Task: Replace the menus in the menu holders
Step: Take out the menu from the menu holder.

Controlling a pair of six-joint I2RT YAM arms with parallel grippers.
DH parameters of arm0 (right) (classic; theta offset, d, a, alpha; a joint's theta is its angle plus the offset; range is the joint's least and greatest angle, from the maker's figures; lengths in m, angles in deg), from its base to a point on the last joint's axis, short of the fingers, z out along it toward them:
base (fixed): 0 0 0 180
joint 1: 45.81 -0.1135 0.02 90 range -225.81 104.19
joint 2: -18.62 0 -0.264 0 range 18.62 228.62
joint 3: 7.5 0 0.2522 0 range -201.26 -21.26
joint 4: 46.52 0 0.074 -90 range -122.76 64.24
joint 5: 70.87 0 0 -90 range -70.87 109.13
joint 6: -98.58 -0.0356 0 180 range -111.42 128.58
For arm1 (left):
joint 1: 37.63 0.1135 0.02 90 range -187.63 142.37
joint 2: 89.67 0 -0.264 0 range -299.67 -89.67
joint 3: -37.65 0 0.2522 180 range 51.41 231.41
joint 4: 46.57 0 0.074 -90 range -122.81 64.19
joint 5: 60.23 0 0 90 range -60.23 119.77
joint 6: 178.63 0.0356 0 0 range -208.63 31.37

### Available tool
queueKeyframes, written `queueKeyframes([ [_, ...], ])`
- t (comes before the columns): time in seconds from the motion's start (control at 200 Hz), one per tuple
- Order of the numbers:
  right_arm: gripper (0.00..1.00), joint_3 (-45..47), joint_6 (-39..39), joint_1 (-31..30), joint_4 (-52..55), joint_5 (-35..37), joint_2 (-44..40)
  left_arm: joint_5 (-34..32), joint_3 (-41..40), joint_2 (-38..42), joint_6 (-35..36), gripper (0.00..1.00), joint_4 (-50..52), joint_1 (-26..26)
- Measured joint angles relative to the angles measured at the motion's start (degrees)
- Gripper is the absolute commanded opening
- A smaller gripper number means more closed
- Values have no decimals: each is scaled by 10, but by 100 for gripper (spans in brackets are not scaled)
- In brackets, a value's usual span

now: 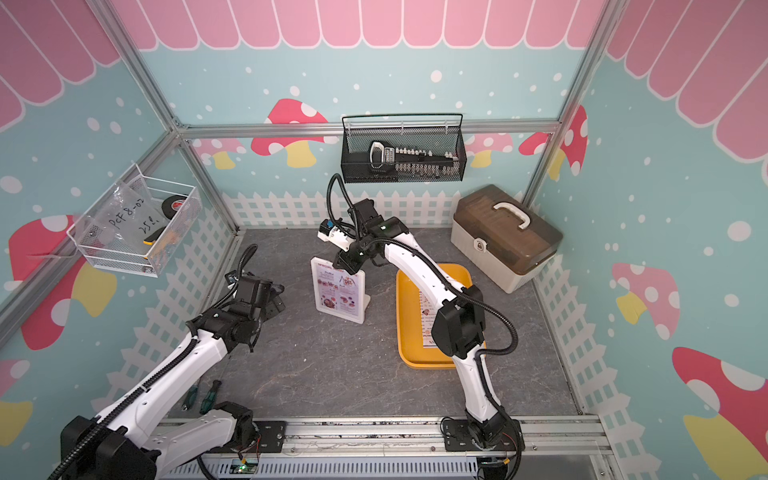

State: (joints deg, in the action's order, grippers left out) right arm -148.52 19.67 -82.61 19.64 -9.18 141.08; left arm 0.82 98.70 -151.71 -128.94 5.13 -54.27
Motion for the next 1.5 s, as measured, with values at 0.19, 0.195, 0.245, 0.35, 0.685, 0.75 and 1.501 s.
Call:
queueKeyframes([
  [0.19, 5, 0, -1, 0, -3, 0, -12, 0, 0, 0, 0, 93, 0, 0],
  [0.195, 4, 0, -1, 0, -3, 0, -12, 0, 0, 0, 0, 93, 0, 0],
  [0.245, 2, 0, 0, 0, -4, 0, -13, 0, 0, 0, 0, 93, 0, 0],
  [0.35, 1, 0, -3, 0, -7, 1, -15, 0, 0, 0, 1, 93, 0, 0],
  [0.685, 1, -31, -5, 0, -23, 26, -76, 33, 31, 19, 94, 93, -28, -21],
  [0.75, 1, -35, -5, 0, -28, 32, -97, 55, 41, 34, 118, 93, -46, -21],
  [1.501, 3, 202, -19, -1, -143, -96, -346, 469, 209, 58, 457, 99, -98, -17],
])
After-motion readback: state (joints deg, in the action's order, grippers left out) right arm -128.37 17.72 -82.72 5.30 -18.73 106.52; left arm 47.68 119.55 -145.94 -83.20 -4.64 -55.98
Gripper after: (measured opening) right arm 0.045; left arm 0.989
